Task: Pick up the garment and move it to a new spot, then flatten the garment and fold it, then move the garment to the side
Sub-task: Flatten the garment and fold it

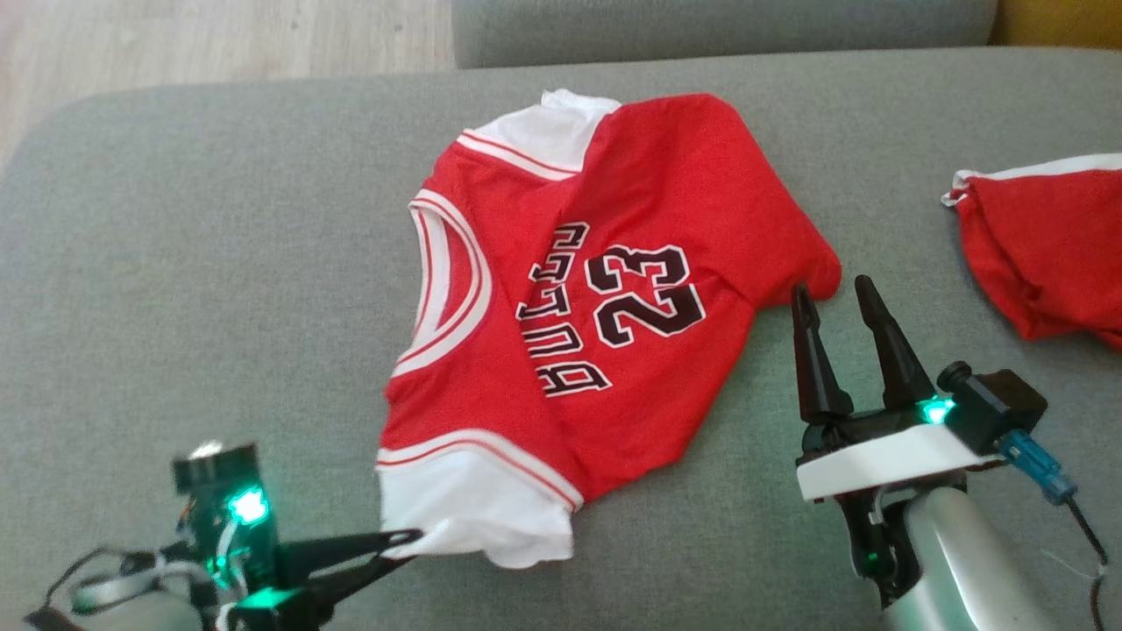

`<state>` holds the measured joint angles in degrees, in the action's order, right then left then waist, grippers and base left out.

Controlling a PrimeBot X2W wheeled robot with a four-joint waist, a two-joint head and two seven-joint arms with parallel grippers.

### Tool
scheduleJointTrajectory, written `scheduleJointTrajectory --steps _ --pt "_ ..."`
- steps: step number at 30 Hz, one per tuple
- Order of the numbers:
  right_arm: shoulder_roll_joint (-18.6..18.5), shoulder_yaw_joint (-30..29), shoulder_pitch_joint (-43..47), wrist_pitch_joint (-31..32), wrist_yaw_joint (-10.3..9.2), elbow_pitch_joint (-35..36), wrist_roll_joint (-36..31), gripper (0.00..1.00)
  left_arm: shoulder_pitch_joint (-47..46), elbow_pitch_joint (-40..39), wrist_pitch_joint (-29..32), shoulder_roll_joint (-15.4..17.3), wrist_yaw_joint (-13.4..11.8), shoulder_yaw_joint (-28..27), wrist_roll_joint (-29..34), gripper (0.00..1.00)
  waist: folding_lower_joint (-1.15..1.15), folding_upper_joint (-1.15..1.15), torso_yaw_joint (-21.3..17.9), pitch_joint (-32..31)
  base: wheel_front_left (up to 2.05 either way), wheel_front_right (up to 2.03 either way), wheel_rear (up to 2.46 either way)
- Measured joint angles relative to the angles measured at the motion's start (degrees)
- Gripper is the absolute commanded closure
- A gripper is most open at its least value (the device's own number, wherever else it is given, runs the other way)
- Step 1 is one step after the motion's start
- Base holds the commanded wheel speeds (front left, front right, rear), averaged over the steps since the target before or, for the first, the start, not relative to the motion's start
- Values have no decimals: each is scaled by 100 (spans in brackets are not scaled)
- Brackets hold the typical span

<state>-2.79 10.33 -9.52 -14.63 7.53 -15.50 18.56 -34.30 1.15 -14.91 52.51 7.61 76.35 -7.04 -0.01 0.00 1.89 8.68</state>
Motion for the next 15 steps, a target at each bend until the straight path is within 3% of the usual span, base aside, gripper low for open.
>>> scheduleJointTrajectory --steps 3,4,5,8,15 --pt "0 -36 26 0 0 2 -1 0 -7 292 229 -2 -1 -9 -498 100 0 0 28 -105 0 0 0" --pt "0 -55 59 0 0 2 -2 0 -81 386 320 -10 0 -11 -624 76 0 0 46 -134 0 0 0" --pt "0 -70 104 0 0 -3 -2 0 -157 497 392 -32 -1 -37 -767 0 1 0 67 -166 0 0 0" --pt "0 -90 198 0 0 -2 -36 0 -241 650 400 -181 -208 -361 -1233 0 0 0 121 -253 0 0 0" --pt "1 -108 207 0 0 -4 -43 0 -87 791 114 -920 -1582 -1641 -2574 0 1 0 179 -413 0 0 0"
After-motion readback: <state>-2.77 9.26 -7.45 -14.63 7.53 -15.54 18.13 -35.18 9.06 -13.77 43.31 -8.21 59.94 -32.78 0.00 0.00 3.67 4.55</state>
